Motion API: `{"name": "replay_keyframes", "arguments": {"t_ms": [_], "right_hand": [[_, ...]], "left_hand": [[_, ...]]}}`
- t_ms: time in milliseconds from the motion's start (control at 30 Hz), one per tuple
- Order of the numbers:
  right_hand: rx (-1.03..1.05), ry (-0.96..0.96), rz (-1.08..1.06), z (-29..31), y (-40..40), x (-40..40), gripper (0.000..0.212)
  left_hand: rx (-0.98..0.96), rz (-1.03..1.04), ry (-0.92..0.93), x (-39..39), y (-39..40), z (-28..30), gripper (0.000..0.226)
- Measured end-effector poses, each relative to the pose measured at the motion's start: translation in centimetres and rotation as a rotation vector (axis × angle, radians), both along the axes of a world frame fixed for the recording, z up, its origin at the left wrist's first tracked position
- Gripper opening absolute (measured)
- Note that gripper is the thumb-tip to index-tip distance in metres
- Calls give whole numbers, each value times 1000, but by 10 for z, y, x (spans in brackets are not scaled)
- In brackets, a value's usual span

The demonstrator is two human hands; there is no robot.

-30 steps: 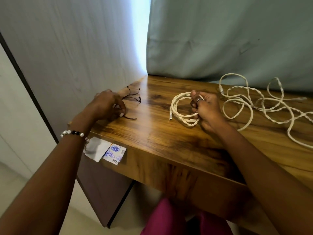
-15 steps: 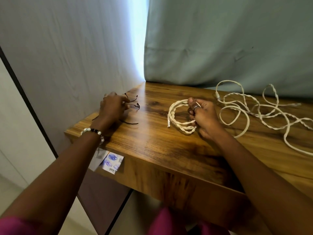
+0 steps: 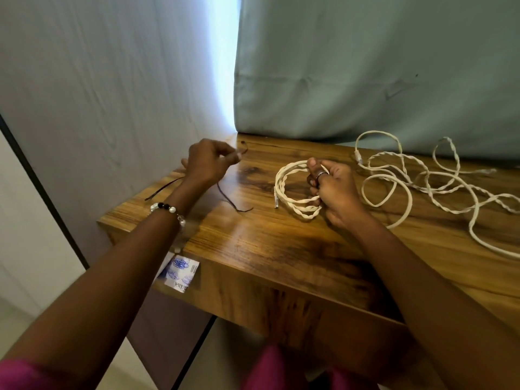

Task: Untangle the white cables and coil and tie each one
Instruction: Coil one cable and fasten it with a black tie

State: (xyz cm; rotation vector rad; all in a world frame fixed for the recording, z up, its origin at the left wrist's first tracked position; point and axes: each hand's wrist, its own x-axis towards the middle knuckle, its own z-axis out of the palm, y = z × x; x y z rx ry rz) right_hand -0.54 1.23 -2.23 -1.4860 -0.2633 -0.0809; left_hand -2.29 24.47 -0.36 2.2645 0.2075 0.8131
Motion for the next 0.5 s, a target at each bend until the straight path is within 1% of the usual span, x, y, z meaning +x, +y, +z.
{"name": "replay_keyframes", "arguments": {"t_ms": [67, 100, 200, 267, 367, 433, 500], "right_hand": [[-9, -31, -28, 3, -2, -2, 24], [-28, -55, -50, 4, -3, -2, 24], [-53, -186, -152, 16, -14, -5, 20], [-14, -241, -209, 23, -25, -4, 18], [-52, -272, -267, 23, -45, -1, 19], [-95, -296, -293, 21, -59, 2, 21], [-106, -324, -303, 23, -73, 4, 22]], "left_hand": [[-223, -155, -69, -12, -22, 20, 6], [-289, -224, -98, -20, -33, 29, 6], [-344, -382, -130, -41, -66, 51, 10], [-351, -506, -87, -48, -85, 58, 10], [-279, -626, -25, -47, -109, 56, 14], [-133, -615, -11, -41, -126, 51, 11], [41, -552, -28, -30, -145, 46, 7]]}}
